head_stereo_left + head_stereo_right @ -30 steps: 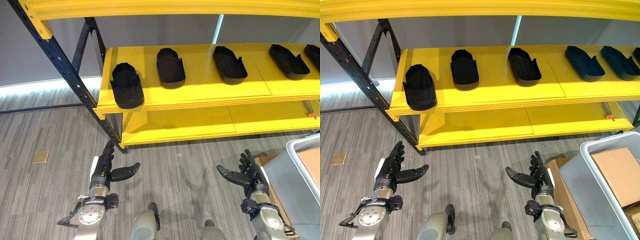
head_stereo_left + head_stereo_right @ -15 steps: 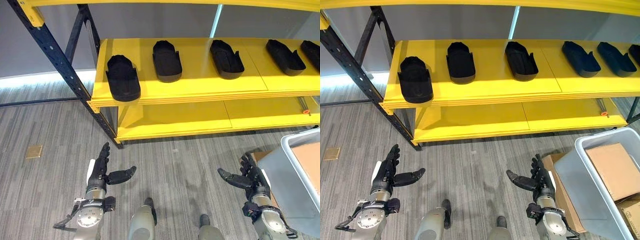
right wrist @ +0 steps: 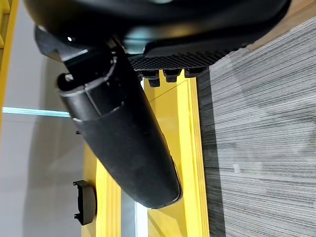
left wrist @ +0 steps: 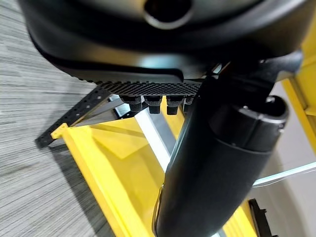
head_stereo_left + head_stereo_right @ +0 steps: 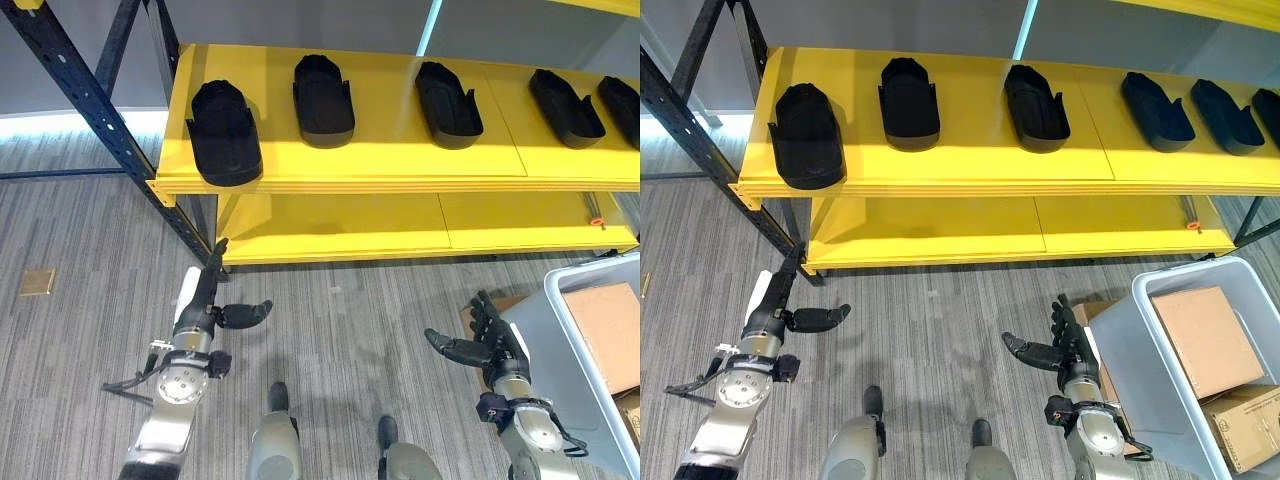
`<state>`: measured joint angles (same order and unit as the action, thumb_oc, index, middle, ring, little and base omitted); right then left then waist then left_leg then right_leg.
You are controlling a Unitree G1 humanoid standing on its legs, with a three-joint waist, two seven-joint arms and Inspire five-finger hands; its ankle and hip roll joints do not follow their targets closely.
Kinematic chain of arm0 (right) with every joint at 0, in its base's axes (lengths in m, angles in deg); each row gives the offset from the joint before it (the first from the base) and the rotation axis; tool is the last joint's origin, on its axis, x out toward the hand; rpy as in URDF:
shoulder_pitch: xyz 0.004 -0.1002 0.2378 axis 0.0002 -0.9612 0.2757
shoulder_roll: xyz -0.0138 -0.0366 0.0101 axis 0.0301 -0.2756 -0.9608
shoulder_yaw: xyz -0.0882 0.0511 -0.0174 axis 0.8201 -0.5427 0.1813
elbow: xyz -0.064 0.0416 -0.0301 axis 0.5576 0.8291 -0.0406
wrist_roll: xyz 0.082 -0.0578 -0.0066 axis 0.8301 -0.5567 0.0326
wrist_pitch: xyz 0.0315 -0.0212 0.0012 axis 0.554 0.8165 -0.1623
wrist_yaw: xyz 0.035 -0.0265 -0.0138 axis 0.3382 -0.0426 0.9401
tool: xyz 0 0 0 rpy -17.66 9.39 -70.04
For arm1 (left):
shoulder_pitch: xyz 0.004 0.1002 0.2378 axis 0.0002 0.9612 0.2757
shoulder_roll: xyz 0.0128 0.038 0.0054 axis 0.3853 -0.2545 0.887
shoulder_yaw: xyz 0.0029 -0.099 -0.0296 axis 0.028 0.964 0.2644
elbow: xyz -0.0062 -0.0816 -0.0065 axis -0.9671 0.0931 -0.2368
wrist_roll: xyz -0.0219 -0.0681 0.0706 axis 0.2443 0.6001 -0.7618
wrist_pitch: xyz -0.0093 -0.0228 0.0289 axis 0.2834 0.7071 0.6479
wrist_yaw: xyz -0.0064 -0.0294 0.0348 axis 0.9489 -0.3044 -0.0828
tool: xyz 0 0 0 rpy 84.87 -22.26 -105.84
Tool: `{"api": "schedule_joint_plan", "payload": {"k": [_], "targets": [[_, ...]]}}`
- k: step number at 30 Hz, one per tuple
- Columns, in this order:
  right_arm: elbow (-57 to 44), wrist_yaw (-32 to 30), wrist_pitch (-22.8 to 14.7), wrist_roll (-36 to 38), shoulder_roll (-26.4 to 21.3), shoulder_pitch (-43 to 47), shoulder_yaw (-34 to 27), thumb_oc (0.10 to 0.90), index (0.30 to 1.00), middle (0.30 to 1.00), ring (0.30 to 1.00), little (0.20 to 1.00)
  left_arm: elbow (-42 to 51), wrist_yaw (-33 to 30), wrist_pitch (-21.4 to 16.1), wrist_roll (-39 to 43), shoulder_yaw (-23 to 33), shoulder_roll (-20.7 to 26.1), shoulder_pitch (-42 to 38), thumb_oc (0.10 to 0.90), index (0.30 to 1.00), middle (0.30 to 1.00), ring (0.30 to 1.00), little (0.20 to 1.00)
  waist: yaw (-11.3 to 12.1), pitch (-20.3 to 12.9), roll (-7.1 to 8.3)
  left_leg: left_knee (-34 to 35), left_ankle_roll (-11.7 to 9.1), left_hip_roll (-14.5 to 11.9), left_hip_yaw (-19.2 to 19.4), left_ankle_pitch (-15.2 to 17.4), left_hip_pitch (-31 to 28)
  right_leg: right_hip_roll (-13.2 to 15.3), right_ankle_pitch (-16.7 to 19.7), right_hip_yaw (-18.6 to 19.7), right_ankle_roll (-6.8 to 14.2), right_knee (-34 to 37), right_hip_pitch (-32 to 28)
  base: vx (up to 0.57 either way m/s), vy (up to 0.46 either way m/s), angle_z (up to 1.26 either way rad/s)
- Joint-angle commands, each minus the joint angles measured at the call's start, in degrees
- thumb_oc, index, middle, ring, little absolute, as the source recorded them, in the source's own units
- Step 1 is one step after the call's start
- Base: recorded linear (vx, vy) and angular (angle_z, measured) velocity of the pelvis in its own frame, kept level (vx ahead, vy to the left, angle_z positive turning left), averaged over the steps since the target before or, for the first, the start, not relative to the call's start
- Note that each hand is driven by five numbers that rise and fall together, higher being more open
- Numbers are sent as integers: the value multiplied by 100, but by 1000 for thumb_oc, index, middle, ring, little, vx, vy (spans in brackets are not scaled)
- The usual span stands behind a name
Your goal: Move parts from the plastic box to the shelf.
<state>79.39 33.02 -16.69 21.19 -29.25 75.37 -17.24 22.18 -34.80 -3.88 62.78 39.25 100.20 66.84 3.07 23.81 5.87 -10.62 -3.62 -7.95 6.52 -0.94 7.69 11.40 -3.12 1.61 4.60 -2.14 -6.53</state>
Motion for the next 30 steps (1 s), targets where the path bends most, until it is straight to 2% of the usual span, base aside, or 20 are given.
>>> {"api": "schedule_joint_plan", "payload": {"k": [1,11,13,16,17,18,26,30], "targets": [[-725,-74,-567,-14,-291,267,-207,900,1000,1000,1000,1000,349,-377,-465,-269,211,158,-446,900,1000,1000,1000,1000,-85,-80,-160,660,-185,-437,-411,-222,-683,208,882,29,-369,41,-383,0,0,0],[-653,-95,-555,9,-301,384,-159,900,1000,1000,1000,1000,-282,-569,-404,-473,-137,591,-1152,900,1000,1000,1000,1000,-184,-109,-205,720,-207,-436,-418,-238,-761,209,884,11,-375,38,-415,1,0,0],[-615,-102,-555,3,-300,438,-145,900,1000,1000,1000,1000,-524,-629,-396,-467,-304,743,-1498,900,1000,1000,1000,1000,-209,-96,-211,748,-207,-438,-416,-242,-773,207,880,6,-377,30,-399,7,-3,4],[-595,-120,-559,-1,-334,508,-150,900,1000,1000,1000,1000,-1135,-747,-377,-368,-712,1222,-2306,900,1000,1000,1000,1000,-297,-41,-231,783,-213,-425,-393,-260,-808,214,876,4,-387,23,-363,4,11,6],[-594,-120,-558,-1,-330,511,-154,900,1000,1000,1000,1000,-1147,-751,-383,-366,-722,1224,-2319,900,1000,1000,1000,1000,-292,-36,-229,785,-213,-424,-392,-261,-811,215,876,4,-387,24,-365,0,0,0],[-589,-106,-559,0,-352,536,-129,900,1000,1000,1000,1000,-1409,-760,-374,-290,-973,1392,-2648,900,1000,1000,1000,1000,-334,-14,-235,790,-217,-414,-389,-270,-817,220,877,-8,-394,27,-358,1,8,-3],[-635,-16,-602,20,-370,570,-100,900,1000,1000,1000,1000,-1957,-765,-389,-131,-1647,2071,-3588,900,1000,1000,1000,1000,-409,132,-228,739,-237,-384,-394,-294,-821,243,881,-38,-421,-1,-334,-1,4,-2],[-635,6,-626,26,-375,570,-74,900,1000,1000,1000,1000,-2146,-744,-388,-68,-1848,2237,-3835,900,1000,1000,1000,1000,-440,179,-226,733,-247,-376,-396,-293,-811,260,877,-57,-426,-5,-321,-2,3,-1]]}}
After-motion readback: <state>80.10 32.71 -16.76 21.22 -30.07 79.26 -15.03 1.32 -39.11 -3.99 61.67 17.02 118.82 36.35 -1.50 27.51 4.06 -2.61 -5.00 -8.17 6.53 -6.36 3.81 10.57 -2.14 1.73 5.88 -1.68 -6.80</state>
